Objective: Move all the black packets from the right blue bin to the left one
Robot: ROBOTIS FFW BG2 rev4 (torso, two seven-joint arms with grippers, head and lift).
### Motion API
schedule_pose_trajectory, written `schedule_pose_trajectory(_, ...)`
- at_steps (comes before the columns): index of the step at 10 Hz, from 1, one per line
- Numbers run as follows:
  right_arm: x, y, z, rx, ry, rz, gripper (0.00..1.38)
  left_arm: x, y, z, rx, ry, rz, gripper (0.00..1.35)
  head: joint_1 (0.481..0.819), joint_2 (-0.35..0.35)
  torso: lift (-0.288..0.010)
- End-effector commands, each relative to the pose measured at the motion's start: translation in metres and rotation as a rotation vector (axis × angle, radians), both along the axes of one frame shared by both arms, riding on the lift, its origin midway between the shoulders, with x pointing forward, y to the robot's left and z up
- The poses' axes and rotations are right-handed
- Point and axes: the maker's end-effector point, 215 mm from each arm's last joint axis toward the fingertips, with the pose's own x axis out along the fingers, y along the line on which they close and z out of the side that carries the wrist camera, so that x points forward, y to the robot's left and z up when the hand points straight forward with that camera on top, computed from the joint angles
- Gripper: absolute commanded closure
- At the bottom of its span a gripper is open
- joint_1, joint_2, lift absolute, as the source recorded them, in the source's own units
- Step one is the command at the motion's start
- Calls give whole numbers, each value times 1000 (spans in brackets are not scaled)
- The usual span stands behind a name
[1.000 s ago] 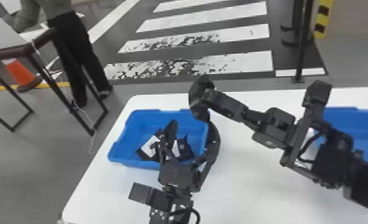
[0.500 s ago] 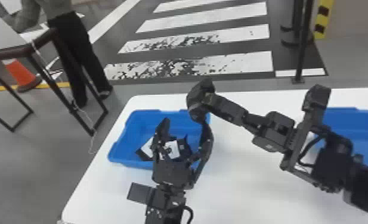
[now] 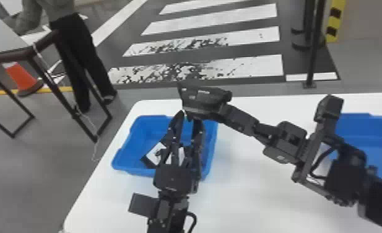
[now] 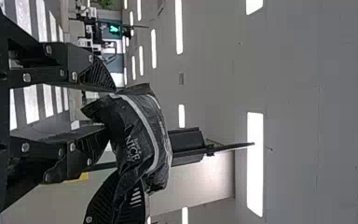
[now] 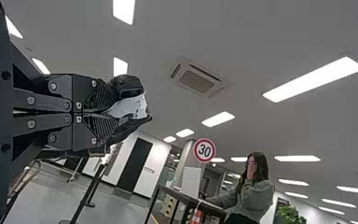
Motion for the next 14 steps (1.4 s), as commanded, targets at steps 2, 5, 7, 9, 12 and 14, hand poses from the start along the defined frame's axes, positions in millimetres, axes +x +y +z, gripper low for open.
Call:
schedule_pose_trajectory(2,3,-2,-1,10,13,-9,1242,-1,-1,5,63,-7,11,1216,680,350,-168)
schedule_pose_trajectory(5,4,-4,-3,19,28,-13,1242,-9,4,11,117,-36,29,1216,677,350,-168)
schedule_pose_trajectory(7,5,-5,-5,21,35,-17,1234,-10,5,12,133,-42,35,1216,676,350,-168)
schedule_pose_trajectory(9,7,-6,-6,21,40,-21,1228,-11,7,12,140,-43,38,1216,677,350,-168)
schedule_pose_trajectory(12,11,-9,-10,27,55,-37,725,-6,26,8,139,-22,80,1216,676,350,-168)
schedule_pose_trajectory(14,9,-10,-14,34,73,-36,81,-2,61,12,150,-18,155,1216,674,350,-168)
